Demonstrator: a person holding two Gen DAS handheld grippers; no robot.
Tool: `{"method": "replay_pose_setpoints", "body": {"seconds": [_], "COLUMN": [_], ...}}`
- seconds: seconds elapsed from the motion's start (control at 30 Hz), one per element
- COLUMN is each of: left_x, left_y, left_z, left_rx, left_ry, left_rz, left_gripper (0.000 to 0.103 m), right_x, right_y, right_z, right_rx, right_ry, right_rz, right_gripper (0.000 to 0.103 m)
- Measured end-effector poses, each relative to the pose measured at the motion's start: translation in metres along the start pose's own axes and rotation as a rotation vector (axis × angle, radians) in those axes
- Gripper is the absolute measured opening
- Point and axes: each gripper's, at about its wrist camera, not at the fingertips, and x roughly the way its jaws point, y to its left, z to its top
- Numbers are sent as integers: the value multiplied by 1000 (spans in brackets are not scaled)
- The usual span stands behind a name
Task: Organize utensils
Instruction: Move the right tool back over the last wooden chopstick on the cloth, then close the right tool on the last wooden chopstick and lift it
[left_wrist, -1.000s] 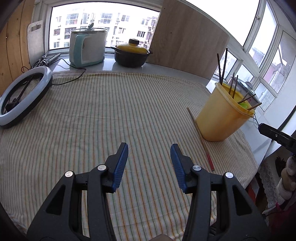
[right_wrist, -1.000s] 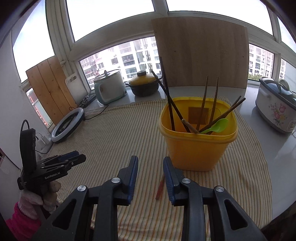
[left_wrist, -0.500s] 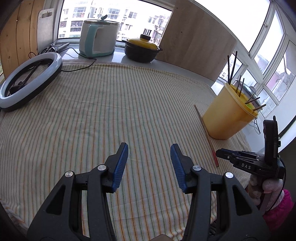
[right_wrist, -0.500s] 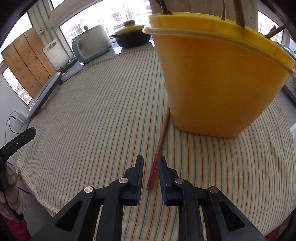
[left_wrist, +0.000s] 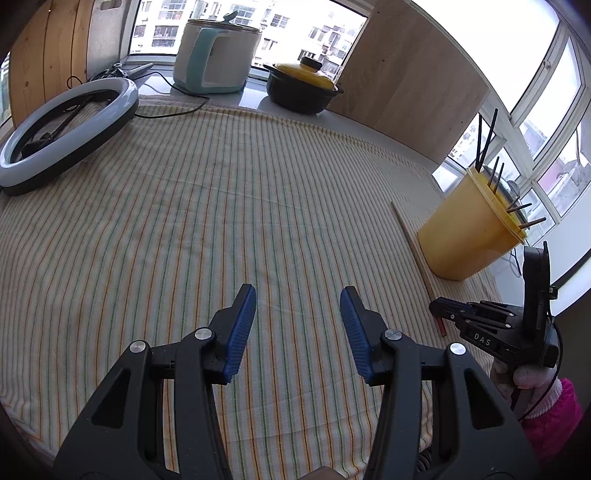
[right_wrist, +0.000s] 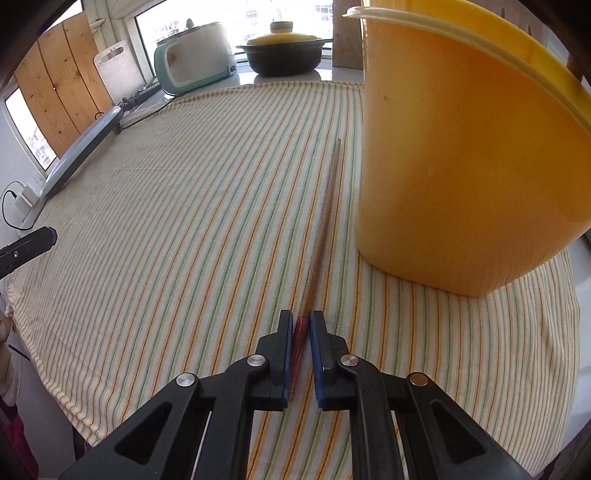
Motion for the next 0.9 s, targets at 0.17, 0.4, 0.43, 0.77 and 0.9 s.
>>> {"method": "replay_pose_setpoints", "body": {"seconds": [0.17, 0.4, 0.43, 0.77, 0.9], "left_x": [3, 2, 2, 2, -1], "left_y": [3, 8, 9, 15, 15], "left_z": [0, 0, 0, 0, -1], "left_rx": [-10, -19, -20, -35, -34], "left_ry": [5, 4, 3, -2, -6], "left_rz": [9, 17, 18, 27, 24], "left_gripper": [49, 49, 49, 48, 49], "right_x": [0, -1, -1, 27, 45], "right_y": [17, 38, 38, 43, 49], "right_z": [-3, 4, 9, 74, 86], "right_rx": [-41, -100, -97, -92, -136], "right_ry": [18, 50, 50, 92, 110], "right_rz": [66, 101, 99, 31, -54], "right_gripper": [6, 18, 18, 15, 14]}}
